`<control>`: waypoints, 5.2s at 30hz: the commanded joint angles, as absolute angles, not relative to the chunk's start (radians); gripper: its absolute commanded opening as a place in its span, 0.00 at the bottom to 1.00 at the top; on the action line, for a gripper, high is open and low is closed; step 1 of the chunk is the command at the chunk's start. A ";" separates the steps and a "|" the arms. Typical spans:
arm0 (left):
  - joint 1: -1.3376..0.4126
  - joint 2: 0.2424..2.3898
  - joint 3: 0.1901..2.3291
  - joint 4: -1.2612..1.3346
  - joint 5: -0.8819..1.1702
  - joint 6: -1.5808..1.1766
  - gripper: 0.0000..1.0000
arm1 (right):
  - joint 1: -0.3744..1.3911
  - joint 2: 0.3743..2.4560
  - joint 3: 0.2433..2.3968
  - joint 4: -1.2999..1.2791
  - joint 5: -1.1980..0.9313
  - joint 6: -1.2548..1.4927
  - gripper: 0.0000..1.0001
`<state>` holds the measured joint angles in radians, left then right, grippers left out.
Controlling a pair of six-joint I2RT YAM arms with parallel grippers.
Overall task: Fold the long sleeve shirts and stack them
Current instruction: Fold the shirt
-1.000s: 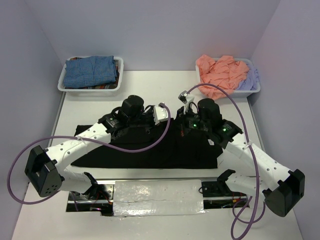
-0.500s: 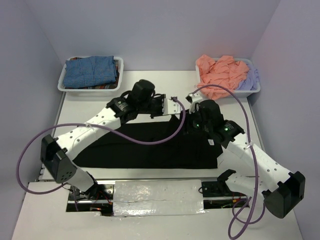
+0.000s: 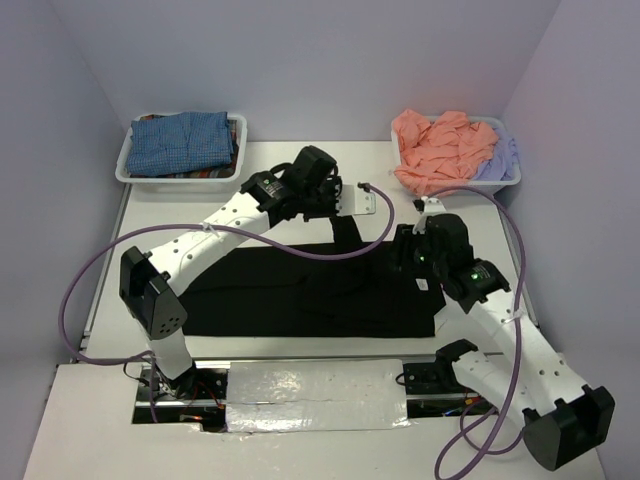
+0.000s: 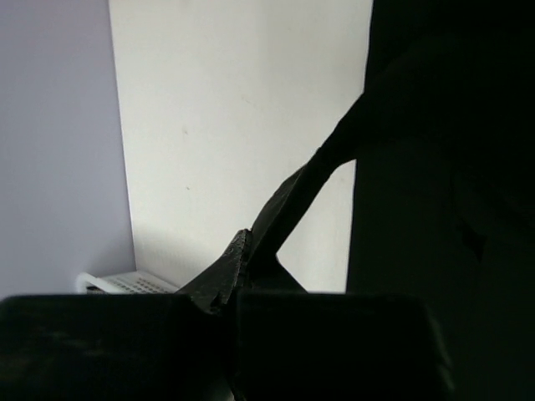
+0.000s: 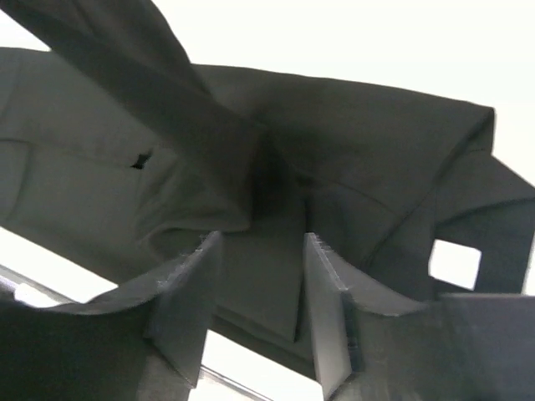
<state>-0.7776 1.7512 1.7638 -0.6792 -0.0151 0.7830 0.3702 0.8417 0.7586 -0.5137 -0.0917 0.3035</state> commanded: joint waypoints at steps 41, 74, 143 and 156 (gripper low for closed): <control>-0.816 1.575 1.607 -0.666 0.000 0.899 0.00 | 0.400 1.019 0.505 -0.247 -0.100 0.494 0.00; -0.966 1.744 1.717 -0.612 -0.373 0.767 0.00 | 0.319 0.847 0.548 -0.426 -0.028 0.607 0.35; -1.141 1.871 1.571 -1.022 -0.023 0.618 0.26 | 0.364 0.677 0.571 -0.663 0.006 0.879 0.42; -1.058 1.819 1.779 -1.075 0.185 0.640 0.99 | 0.304 0.889 0.520 -0.387 -0.077 0.787 0.22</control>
